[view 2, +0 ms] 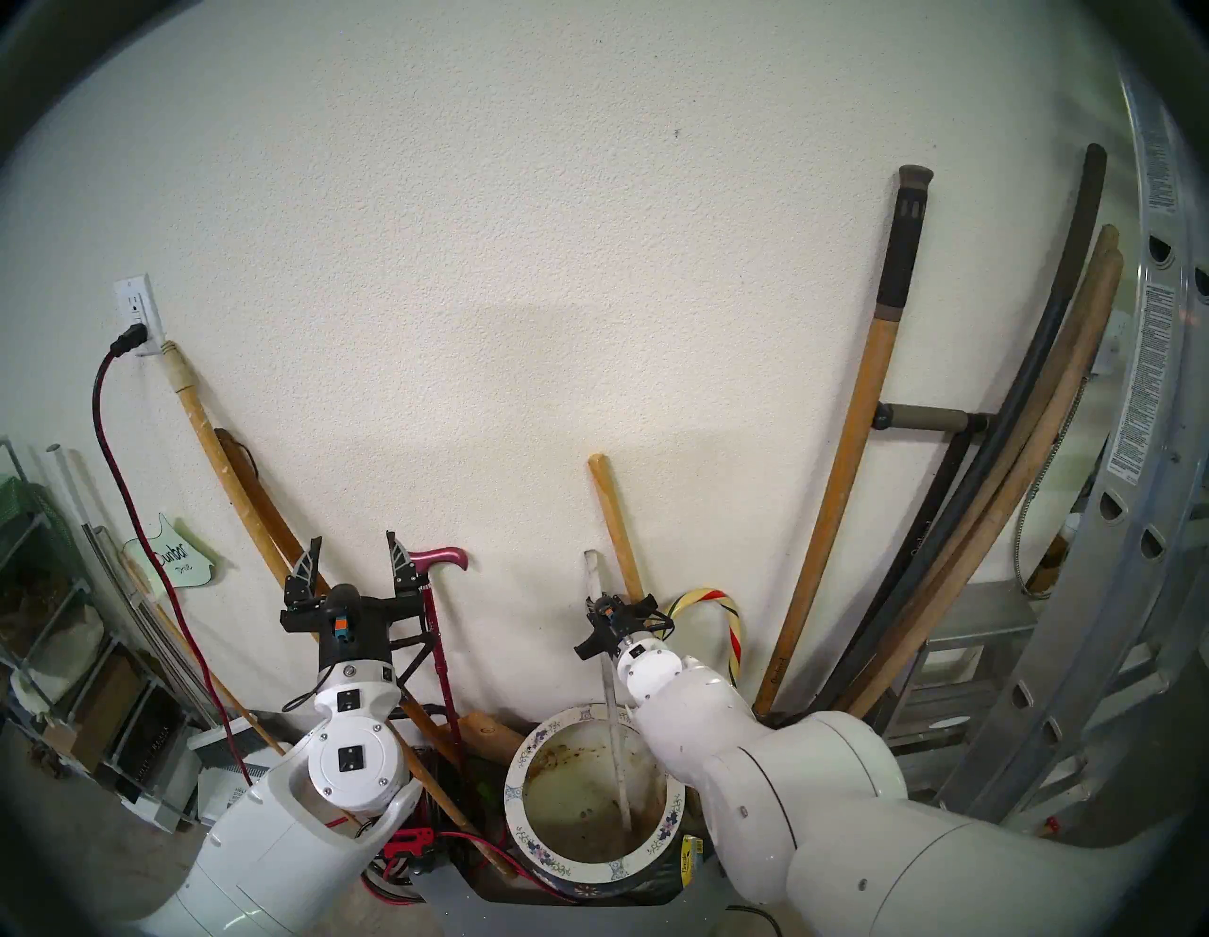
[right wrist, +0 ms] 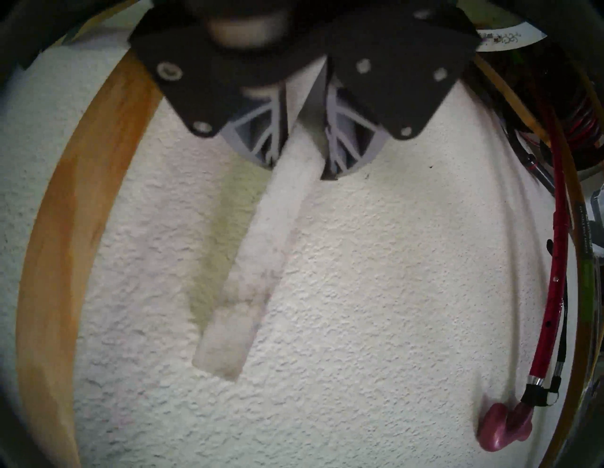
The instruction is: Take wooden sticks or brooms out of the pot
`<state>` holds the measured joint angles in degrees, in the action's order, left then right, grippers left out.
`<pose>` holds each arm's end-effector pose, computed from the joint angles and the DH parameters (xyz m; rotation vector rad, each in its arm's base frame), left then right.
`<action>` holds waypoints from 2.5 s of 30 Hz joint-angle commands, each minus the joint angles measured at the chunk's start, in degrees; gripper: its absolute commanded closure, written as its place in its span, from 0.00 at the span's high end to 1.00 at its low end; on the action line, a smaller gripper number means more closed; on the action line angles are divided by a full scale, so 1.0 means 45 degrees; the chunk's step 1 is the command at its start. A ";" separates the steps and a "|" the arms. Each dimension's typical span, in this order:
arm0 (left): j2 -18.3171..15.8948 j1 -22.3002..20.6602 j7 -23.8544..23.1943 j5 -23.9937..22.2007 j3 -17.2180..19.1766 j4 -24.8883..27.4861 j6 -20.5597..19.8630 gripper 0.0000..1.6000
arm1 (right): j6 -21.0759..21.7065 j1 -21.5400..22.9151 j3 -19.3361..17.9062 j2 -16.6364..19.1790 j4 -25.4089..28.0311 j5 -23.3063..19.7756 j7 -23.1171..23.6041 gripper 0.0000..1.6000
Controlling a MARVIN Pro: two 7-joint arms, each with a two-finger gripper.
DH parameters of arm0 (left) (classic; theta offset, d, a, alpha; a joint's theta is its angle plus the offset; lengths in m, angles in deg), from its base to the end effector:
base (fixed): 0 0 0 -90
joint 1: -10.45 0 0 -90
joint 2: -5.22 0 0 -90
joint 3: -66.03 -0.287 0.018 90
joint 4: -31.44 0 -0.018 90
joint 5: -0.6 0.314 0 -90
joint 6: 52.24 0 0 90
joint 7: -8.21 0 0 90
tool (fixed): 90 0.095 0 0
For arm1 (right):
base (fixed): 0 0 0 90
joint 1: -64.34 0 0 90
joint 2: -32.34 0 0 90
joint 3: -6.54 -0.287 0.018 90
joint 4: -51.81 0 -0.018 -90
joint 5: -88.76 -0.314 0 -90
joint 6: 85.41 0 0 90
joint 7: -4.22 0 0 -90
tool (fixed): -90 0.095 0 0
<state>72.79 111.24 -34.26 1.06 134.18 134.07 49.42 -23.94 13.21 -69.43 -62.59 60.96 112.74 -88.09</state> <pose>0.3363 0.0067 -0.2914 -1.6959 -0.1673 -2.1874 0.4972 0.0980 -0.4590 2.2841 0.9690 1.8936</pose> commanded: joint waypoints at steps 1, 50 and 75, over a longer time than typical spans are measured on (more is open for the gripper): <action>-0.0007 -0.0018 0.0000 0.0002 -0.0006 -0.0011 -0.0035 1.00 | -0.0246 0.0508 -0.0084 0.0208 0.0183 -0.0009 -0.0350 0.00; -0.0345 -0.0170 0.0345 -0.0239 -0.0329 -0.0003 -0.0056 1.00 | -0.5883 -0.2318 -0.0998 0.1525 0.1649 -0.0947 0.3563 0.00; -0.0521 -0.0243 0.0526 -0.0381 -0.0498 0.0004 -0.0045 1.00 | -0.5883 -0.2866 -0.1768 0.1934 0.5318 -0.2066 0.5064 0.00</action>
<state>70.45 110.20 -31.87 -0.69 131.92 134.07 49.23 -50.37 -0.18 -76.77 -54.46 79.79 104.91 -65.98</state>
